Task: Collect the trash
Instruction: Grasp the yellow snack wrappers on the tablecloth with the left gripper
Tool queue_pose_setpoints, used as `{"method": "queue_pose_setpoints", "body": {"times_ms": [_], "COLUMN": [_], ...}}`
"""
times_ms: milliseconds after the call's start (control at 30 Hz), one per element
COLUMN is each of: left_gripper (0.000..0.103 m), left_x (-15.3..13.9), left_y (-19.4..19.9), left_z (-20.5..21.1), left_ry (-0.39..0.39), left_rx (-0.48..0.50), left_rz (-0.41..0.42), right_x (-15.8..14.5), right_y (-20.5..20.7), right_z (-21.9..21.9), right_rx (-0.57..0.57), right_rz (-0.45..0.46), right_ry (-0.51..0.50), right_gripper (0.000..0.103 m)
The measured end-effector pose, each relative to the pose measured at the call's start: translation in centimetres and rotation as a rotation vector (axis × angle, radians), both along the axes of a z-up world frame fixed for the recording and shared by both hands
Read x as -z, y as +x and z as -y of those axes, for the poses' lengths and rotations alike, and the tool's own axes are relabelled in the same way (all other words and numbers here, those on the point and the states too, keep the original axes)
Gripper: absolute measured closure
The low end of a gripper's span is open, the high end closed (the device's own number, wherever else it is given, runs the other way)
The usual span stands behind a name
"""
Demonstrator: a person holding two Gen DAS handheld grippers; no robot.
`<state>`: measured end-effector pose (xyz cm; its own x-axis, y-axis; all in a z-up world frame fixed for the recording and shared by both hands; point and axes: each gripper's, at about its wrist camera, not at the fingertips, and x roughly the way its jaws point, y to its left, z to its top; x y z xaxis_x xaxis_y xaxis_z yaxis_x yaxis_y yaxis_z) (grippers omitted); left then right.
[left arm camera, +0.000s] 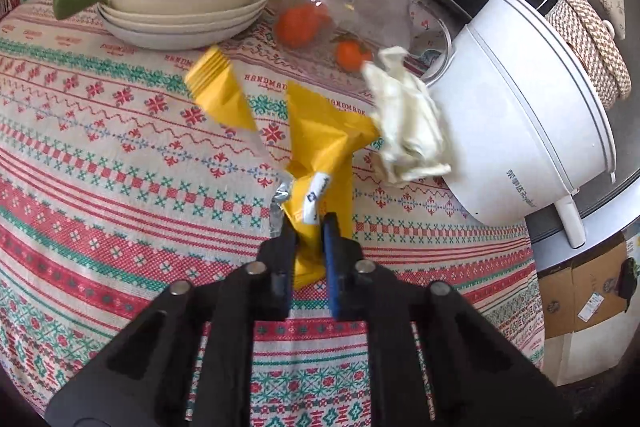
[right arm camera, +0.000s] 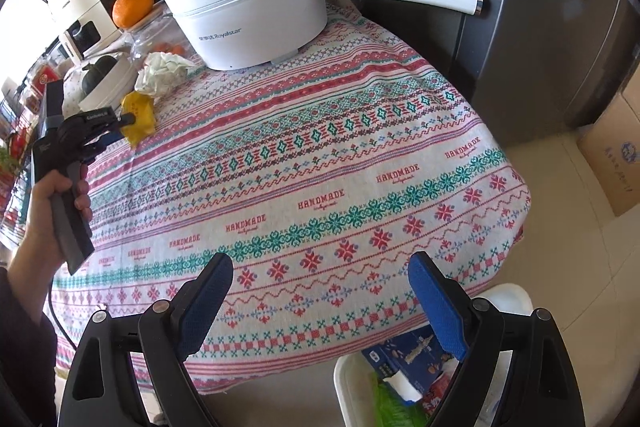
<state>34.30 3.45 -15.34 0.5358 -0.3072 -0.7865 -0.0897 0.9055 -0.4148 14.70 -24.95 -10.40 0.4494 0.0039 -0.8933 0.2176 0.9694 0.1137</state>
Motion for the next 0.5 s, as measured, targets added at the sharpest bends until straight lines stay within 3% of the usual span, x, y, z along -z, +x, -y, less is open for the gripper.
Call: {"method": "queue_pose_setpoints", "body": {"times_ms": [167, 500], "left_gripper": [0.1, 0.101], "left_x": [-0.8, -4.2], "left_y": [-1.3, -6.0], "left_z": [-1.0, -3.6], "left_ry": [0.049, 0.196], "left_rx": [0.016, 0.098], "left_rz": [0.016, 0.028], "right_x": [0.1, 0.1], "right_y": [0.5, 1.0], "right_z": [-0.9, -4.0], "right_rx": [0.001, -0.023], "right_rz": [0.009, 0.046], "right_ry": [-0.008, -0.025], "right_gripper": [0.013, 0.013]}}
